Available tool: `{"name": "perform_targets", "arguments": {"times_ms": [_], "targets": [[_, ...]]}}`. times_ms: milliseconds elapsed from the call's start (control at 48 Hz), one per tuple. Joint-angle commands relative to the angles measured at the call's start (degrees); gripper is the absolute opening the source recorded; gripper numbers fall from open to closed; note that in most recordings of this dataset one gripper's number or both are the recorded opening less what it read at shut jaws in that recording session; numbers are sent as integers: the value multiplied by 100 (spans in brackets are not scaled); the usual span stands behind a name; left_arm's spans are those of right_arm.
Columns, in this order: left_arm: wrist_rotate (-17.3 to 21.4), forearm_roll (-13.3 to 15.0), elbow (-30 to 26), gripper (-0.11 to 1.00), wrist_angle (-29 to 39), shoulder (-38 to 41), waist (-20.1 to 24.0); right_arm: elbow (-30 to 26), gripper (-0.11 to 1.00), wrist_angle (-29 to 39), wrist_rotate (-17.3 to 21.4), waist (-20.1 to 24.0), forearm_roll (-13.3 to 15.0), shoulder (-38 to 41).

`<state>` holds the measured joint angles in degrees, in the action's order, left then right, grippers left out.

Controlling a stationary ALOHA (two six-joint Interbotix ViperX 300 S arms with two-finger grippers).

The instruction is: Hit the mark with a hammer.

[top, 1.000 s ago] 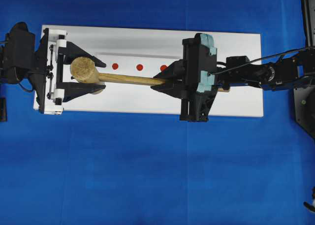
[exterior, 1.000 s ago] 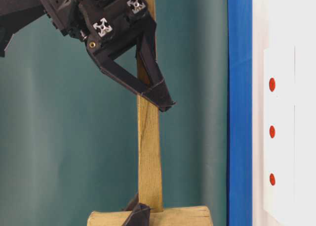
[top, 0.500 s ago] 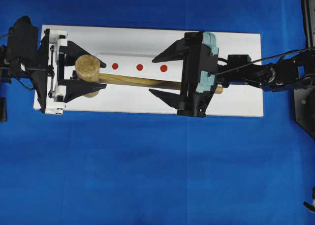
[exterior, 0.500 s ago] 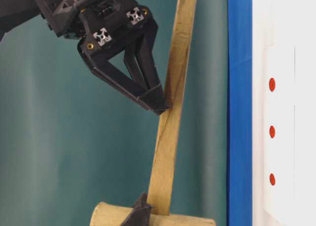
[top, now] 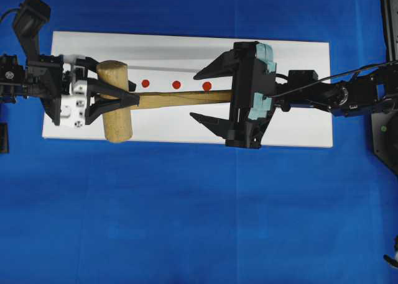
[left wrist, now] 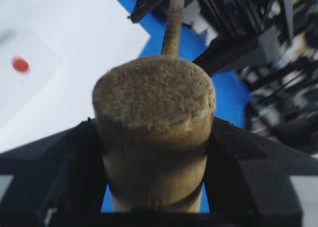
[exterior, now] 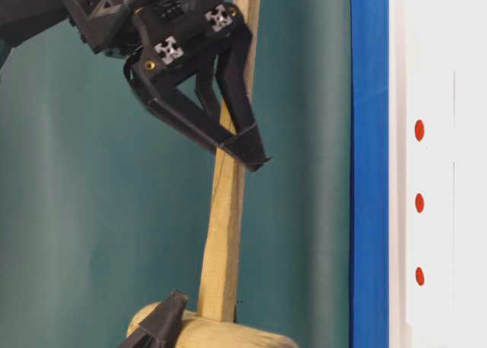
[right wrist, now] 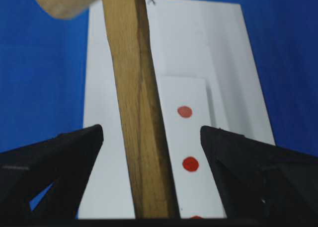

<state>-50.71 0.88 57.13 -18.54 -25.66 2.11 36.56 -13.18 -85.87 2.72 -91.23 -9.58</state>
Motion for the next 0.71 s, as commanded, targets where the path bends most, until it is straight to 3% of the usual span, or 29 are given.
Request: {"name": "perform_targets", "arguments": {"times_ms": [0, 62, 167, 500, 562, 687], "targets": [[-519, 0, -158, 45, -44, -123, -26, -44, 93, -26, -26, 9, 18, -44], [-984, -9, -141, 45, -44, -167, -79, -44, 93, -26, -35, 9, 18, -35], [-1354, -18, -141, 45, -79, -193, -167, -44, 93, -26, -44, 9, 18, -9], [-1494, -18, -132, 45, -44, -202, -237, -62, 90, -26, -79, 9, 26, 44], [-1494, -18, -141, 45, -44, -193, -229, -62, 83, 0, -193, 9, 26, 44], [-1494, -18, -132, 45, -35, -202, -229, -70, 48, 97, -404, 53, 26, 44]]}}
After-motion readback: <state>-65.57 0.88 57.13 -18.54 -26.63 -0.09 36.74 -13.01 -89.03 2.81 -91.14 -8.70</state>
